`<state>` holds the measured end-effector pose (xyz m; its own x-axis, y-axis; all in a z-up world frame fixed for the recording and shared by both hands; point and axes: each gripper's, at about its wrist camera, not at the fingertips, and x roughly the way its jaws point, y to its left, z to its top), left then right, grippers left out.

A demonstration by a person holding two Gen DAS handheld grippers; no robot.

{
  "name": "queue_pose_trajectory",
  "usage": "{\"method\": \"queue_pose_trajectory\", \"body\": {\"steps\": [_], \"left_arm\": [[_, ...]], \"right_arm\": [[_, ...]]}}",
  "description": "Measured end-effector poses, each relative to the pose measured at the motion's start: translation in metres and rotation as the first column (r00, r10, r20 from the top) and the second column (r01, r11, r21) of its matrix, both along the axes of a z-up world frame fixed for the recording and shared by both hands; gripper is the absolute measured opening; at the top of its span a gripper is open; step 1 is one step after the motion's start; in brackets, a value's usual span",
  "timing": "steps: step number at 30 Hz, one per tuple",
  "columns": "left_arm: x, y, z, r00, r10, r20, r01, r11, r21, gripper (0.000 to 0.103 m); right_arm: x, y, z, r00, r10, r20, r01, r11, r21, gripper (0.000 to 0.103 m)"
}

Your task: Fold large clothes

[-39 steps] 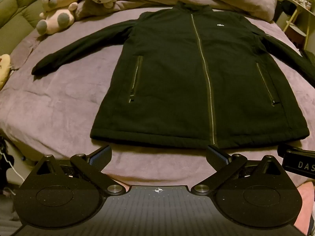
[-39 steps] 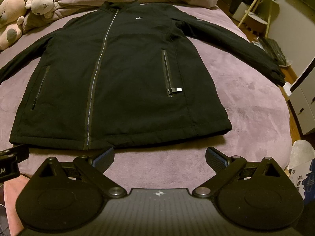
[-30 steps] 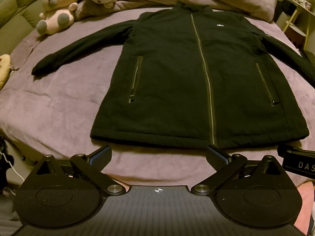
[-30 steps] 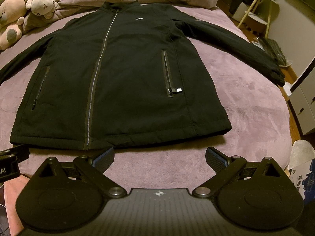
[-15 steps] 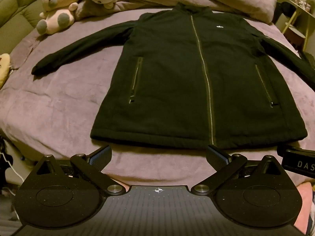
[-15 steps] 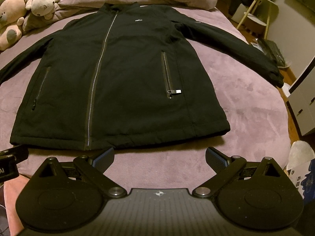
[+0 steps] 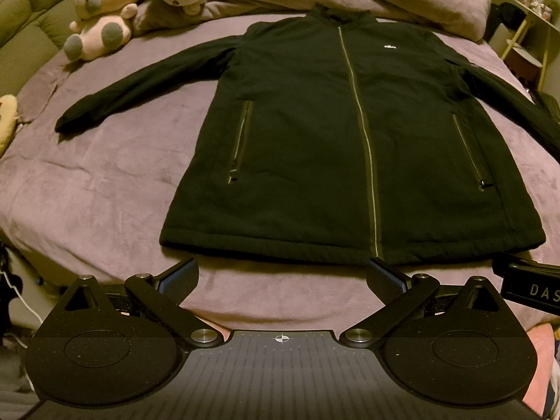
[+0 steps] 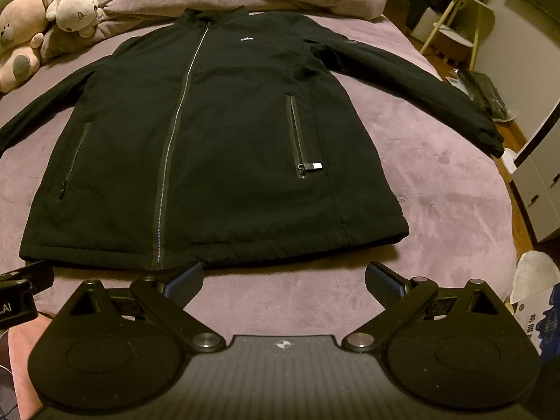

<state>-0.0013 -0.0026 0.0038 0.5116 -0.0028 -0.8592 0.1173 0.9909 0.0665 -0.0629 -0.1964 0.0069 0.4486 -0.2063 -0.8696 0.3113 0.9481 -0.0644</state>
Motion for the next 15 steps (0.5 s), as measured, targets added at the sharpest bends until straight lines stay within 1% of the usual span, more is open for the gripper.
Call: {"method": "queue_pose_trajectory", "body": {"steps": [7, 8, 15], "left_arm": [[-0.0018, -0.005, 0.0005, 1.0, 0.0, -0.007, 0.0, 1.0, -0.004, 0.103], [0.0025, 0.0014, -0.0041, 1.0, -0.002, -0.01, 0.001, 1.0, -0.01, 0.103], [0.0044, 0.0018, -0.0068, 1.0, -0.003, -0.019, 0.003, 1.0, -0.012, 0.103]], "right_arm": [[0.0003, -0.0002, 0.0001, 1.0, 0.0, 0.002, 0.0, 1.0, 0.002, 0.099], [0.0006, 0.0, -0.0001, 1.0, 0.0, 0.0, 0.0, 1.0, 0.001, 0.099], [0.0031, -0.0017, -0.0022, 1.0, 0.001, -0.006, -0.001, 1.0, 0.008, 0.099]]}}
